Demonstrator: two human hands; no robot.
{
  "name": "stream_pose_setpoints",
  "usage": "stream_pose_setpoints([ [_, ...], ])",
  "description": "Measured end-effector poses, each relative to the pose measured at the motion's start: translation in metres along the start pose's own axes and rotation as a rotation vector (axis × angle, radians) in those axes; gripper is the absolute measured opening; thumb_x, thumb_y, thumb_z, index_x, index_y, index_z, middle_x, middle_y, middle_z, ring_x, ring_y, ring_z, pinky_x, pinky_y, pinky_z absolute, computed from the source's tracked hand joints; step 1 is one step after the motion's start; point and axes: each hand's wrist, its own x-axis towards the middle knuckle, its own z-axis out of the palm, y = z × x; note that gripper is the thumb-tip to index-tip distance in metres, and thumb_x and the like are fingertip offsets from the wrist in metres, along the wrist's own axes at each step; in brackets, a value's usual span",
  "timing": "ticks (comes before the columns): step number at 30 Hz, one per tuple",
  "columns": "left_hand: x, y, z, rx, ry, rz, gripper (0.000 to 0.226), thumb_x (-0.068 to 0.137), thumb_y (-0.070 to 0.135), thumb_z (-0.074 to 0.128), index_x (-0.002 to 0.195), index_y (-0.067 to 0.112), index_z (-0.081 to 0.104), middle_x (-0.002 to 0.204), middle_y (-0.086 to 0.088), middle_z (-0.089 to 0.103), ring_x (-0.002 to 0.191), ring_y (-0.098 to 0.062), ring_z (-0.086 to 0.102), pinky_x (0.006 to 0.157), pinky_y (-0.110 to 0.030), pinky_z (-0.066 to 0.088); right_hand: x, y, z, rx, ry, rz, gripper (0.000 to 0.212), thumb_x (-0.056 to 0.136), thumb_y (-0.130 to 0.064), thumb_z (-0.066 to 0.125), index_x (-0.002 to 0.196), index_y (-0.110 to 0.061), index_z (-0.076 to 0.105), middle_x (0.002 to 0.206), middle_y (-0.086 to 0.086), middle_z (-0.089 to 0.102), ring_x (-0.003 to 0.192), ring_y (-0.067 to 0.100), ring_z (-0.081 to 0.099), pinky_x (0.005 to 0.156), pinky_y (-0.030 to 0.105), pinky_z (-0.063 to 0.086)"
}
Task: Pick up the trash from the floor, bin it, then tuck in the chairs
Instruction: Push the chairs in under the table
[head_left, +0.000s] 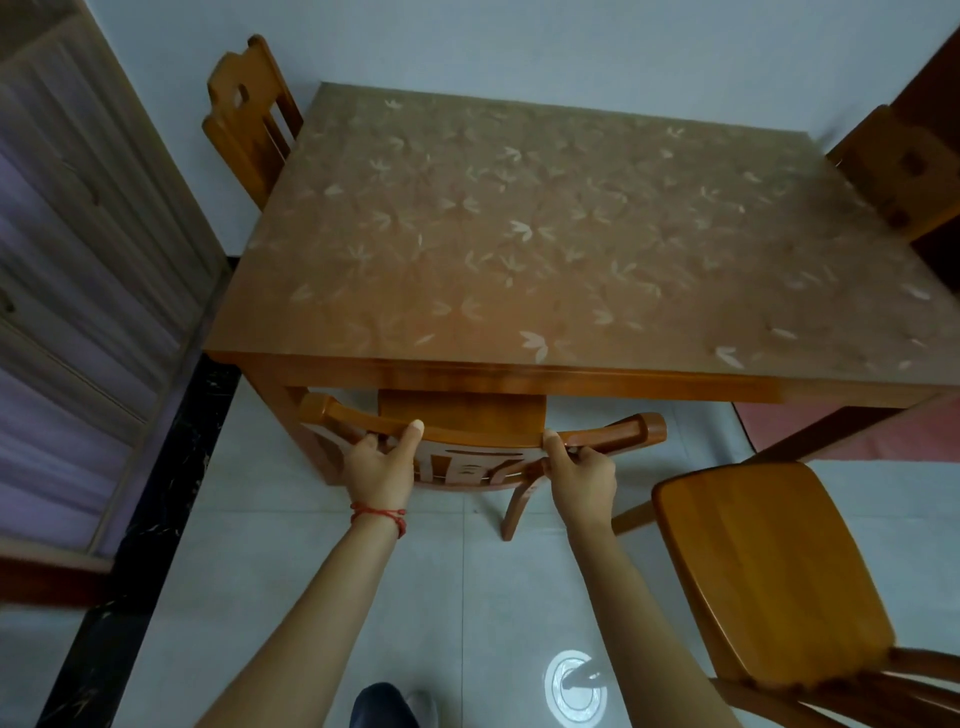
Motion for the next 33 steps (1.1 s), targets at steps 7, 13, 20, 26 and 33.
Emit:
stream_pose_setpoints([
  [7,0.031,0.014,0.018,-0.017,0.013,0.005,0.035,0.080,0.030,0.065,0.081,-0.005,0.064,0.082,-0.015,0.066,0.078,-0.027,0.059,0.070,-0.026,0.040,0.034,-0.014,0.014,-0.005,-0.002,-0.006,0.032,0.086,-0.030,0.059,0.071,-0.001,0.062,0.058,0.001,0.058,0.053,0.011,0.054,0.051,0.021,0.040],
  [13,0.049,0.022,0.033,-0.030,0.011,0.004,0.033,0.080,0.029,0.065,0.077,-0.004,0.063,0.077,-0.014,0.064,0.075,-0.026,0.059,0.066,-0.025,0.040,0.060,-0.023,0.019,-0.016,-0.002,-0.024,0.038,0.086,-0.032,0.059,0.073,0.004,0.064,0.059,0.005,0.059,0.055,0.014,0.055,0.053,0.025,0.044],
  [20,0.054,0.022,0.040,-0.039,0.032,0.024,0.034,0.080,0.029,0.065,0.078,-0.005,0.062,0.075,-0.012,0.063,0.070,-0.022,0.058,0.059,-0.020,0.041,0.070,-0.021,0.025,0.017,0.012,-0.040,0.033,0.086,-0.030,0.058,0.076,0.001,0.065,0.066,0.007,0.065,0.068,0.023,0.065,0.069,0.035,0.054],
  [26,0.054,0.022,0.041,-0.030,0.041,0.023,0.035,0.080,0.030,0.065,0.076,-0.005,0.062,0.073,-0.012,0.062,0.070,-0.022,0.058,0.066,-0.025,0.043,0.070,-0.022,0.024,0.030,0.005,-0.032,0.030,0.087,-0.029,0.058,0.071,-0.004,0.063,0.065,0.006,0.064,0.069,0.024,0.065,0.072,0.037,0.054],
  [33,0.055,0.020,0.039,-0.023,0.017,-0.011,0.038,0.079,0.033,0.065,0.077,-0.005,0.062,0.075,-0.013,0.063,0.073,-0.025,0.058,0.073,-0.033,0.047,0.066,-0.024,0.022,0.009,0.009,-0.040,0.038,0.086,-0.034,0.058,0.067,-0.001,0.062,0.061,0.005,0.061,0.062,0.020,0.060,0.062,0.030,0.049],
])
